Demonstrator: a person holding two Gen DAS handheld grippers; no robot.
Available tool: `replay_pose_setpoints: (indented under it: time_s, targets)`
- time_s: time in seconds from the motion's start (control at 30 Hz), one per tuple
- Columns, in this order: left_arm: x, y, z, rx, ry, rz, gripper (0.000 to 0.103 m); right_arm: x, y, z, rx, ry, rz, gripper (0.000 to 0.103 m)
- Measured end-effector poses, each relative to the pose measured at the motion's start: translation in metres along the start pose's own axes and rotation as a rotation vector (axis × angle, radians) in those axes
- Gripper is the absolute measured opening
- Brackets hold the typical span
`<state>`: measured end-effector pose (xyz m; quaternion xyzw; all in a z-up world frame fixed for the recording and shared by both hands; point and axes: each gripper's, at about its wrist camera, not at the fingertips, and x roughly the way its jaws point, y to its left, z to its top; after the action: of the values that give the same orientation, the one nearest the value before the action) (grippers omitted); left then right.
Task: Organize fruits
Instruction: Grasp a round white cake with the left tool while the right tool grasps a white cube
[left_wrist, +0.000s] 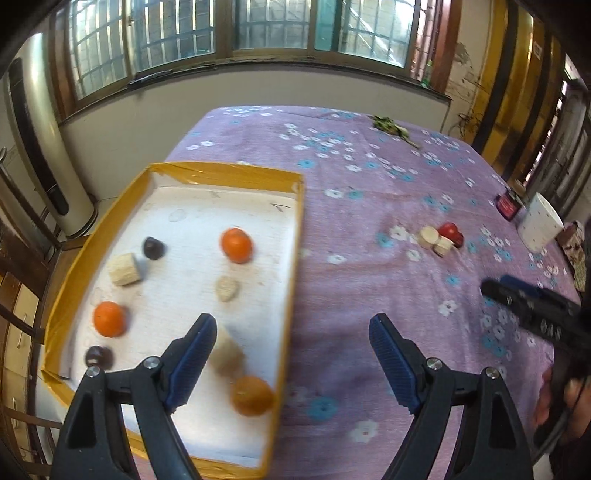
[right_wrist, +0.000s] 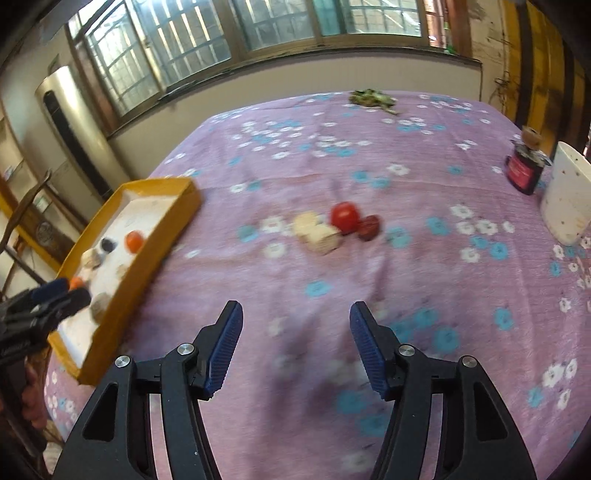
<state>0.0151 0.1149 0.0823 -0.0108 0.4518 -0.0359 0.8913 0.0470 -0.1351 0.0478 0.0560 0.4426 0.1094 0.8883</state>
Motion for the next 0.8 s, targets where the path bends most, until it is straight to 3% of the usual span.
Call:
replay_pose_setpoints:
  time_s: [0.2,0.37,0.5,0.57,0.73,0.8]
  targets:
    - [0.006,-0.027,-0.008,0.026,0.045,0.005,0.086,0.025,-0.018,0.023,-0.063,-0.008,0.012,0.060]
    - [0.013,-0.036,-0.011,0.029,0.070,0.018,0.086,0.040,-0.027,0.038,-0.103,0.005,0.093,0.059]
    - [0.023,-0.040,-0.012,0.008,0.100,0.016,0.087,0.042,-0.010,0.035,-0.177,0.005,0.178,0.058]
    - [0.027,-0.043,-0.011,0.007,0.111,0.015,0.087,0.054,-0.009,0.036,-0.176,0.036,0.165,0.050]
    - [0.030,-0.053,-0.007,0.037,0.105,0.016,0.087,0.074,-0.009,0.037,-0.180,0.049,0.139,0.042]
    - [0.035,-0.057,-0.003,0.045,0.111,0.016,0.087,0.076,-0.010,0.038,-0.191,0.043,0.118,0.028]
